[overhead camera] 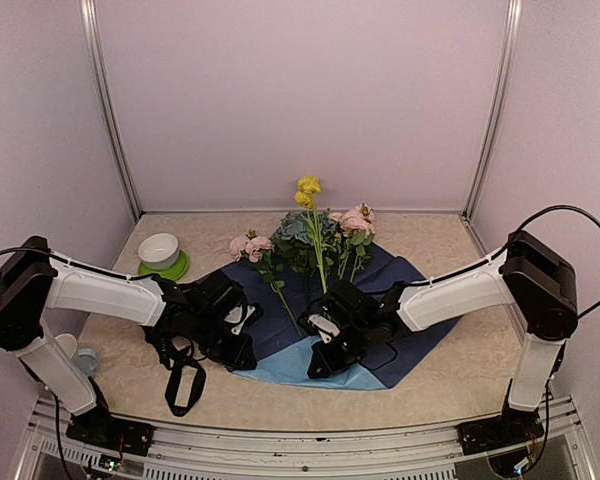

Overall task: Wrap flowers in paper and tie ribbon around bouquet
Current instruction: Press the fold line on the 1/4-folded wrapping paper.

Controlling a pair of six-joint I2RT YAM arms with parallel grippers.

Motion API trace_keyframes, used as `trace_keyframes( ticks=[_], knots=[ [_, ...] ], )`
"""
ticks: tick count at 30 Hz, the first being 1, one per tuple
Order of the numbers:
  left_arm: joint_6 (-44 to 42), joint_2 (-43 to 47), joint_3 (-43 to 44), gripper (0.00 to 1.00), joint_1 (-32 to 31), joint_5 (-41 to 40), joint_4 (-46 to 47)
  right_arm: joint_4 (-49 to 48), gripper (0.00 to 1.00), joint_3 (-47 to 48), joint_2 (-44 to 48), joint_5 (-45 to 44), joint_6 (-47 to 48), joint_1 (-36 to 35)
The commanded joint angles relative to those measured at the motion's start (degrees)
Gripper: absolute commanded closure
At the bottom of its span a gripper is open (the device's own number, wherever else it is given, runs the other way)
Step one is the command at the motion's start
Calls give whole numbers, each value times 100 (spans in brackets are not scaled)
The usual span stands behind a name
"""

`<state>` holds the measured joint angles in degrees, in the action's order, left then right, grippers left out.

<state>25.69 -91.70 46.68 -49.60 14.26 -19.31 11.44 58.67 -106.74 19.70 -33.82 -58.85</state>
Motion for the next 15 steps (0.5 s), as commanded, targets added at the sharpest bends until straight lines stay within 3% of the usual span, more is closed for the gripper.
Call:
trace_keyframes(
  ticks=[1,8,12,15],
  knots=[
    [-87,4,-200,86,-120,392,168,458,100,171,-203,-21,110,-84],
    [-44,-178,-455,87,-86,210,-58,711,100,422,-172,-183,85,-107],
    [25,-121,-587,87,-76,247,-124,1337,100,1143,-139,-734,409,-390],
    [19,-71,-600,87,-67,240,-160,1036,100,1356,-109,-403,649,-589]
  ],
)
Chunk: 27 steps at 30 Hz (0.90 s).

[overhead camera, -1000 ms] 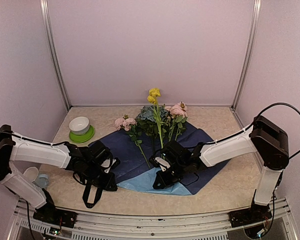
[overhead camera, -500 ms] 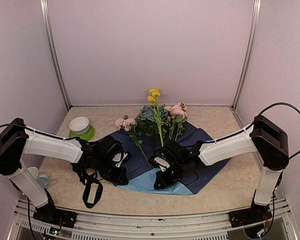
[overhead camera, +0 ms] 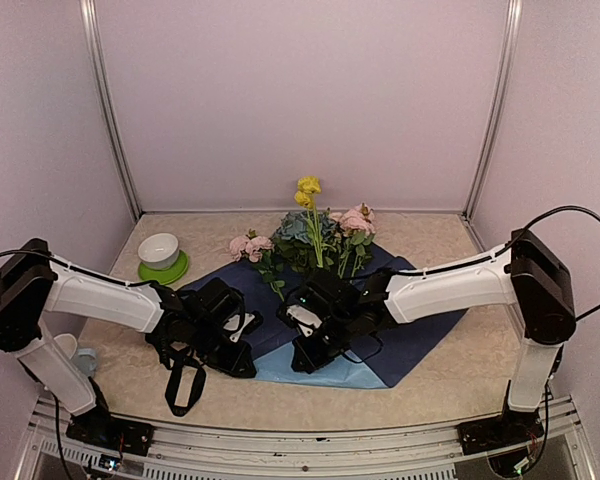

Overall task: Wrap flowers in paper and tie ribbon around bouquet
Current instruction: Press the fold line on the 1/4-folded wrapping paper.

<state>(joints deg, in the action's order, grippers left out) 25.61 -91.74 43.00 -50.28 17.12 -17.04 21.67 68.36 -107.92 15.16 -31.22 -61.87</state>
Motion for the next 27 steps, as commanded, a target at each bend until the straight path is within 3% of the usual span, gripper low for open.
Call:
trace_keyframes(
  ticks=[1,11,27],
  knots=[
    [20,-75,-231,87,7,-55,-392,-260,100,332,28,303,402,-305],
    [-14,-182,-347,87,35,-80,-378,-733,100,-565,-261,597,-15,69],
    [-186,-169,-433,88,212,-168,-478,156,100,-2892,1705,85,-1008,499]
  ],
)
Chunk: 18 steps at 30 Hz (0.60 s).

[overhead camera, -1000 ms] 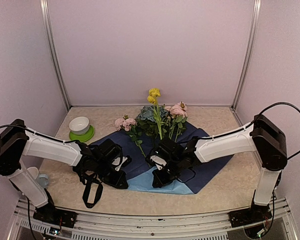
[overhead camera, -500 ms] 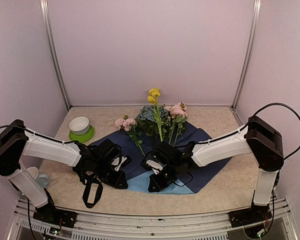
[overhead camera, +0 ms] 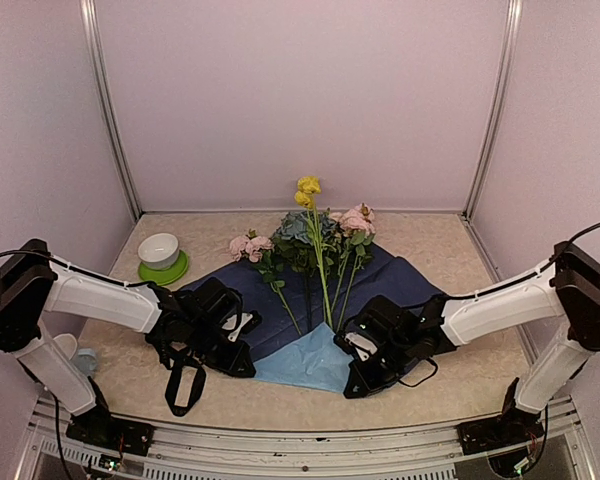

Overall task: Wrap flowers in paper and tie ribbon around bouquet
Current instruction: Press the fold line on the 1/4-folded wrapping paper.

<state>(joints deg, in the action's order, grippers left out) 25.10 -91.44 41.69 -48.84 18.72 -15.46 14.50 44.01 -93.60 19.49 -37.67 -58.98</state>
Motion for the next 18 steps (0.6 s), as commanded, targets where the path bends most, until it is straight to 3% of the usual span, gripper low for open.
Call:
trace_keyframes(
  ticks=[1,10,15,18],
  knots=[
    [-136,-207,-302,88,75,-313,-627,985,100,-545,388,-399,-418,296],
    [-171,-184,-358,88,83,-294,-592,2050,100,-1115,1500,-513,-763,973],
    [-181,-181,-390,88,85,-252,-529,3129,100,-640,2162,-995,-822,1125],
    [-197,-198,-390,88,85,-226,-482,3647,83,31,2151,-1656,-720,1203]
  ],
)
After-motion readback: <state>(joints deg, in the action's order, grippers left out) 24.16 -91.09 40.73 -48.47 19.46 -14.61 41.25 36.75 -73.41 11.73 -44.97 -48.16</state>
